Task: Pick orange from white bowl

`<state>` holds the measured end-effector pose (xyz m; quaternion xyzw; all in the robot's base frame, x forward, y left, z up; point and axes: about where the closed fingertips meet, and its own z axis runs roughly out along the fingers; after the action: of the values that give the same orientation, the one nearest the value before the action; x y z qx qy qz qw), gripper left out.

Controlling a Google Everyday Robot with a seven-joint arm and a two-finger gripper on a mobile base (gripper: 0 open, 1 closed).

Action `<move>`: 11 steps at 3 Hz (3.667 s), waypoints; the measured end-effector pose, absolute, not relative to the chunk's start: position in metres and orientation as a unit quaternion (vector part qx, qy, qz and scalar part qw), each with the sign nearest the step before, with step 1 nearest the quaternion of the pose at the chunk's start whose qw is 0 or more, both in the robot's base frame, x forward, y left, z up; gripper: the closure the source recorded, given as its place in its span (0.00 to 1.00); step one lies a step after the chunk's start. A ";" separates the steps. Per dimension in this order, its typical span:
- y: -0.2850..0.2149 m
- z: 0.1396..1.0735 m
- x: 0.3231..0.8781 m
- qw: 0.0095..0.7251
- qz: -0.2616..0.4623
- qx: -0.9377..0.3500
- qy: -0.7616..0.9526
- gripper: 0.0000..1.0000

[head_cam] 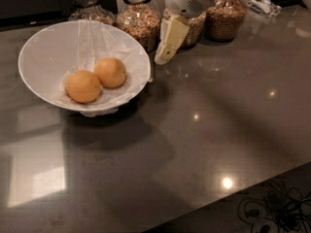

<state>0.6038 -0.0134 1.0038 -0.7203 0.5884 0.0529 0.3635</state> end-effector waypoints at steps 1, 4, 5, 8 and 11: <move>-0.012 1.004 0.605 0.365 0.054 -0.720 0.588 0.00; 0.035 0.951 0.610 0.340 0.113 -0.745 0.562 0.13; 0.050 0.942 0.609 0.325 0.127 -0.758 0.551 0.21; 0.099 0.913 0.606 0.293 0.180 -0.785 0.515 0.23; 0.099 0.882 0.621 0.268 0.191 -0.780 0.533 0.24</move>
Offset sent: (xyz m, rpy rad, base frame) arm -0.0051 0.0154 -0.0156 0.0738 -0.0374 0.0333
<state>0.6213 0.0992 0.8818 -0.7796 0.5328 0.1907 0.2683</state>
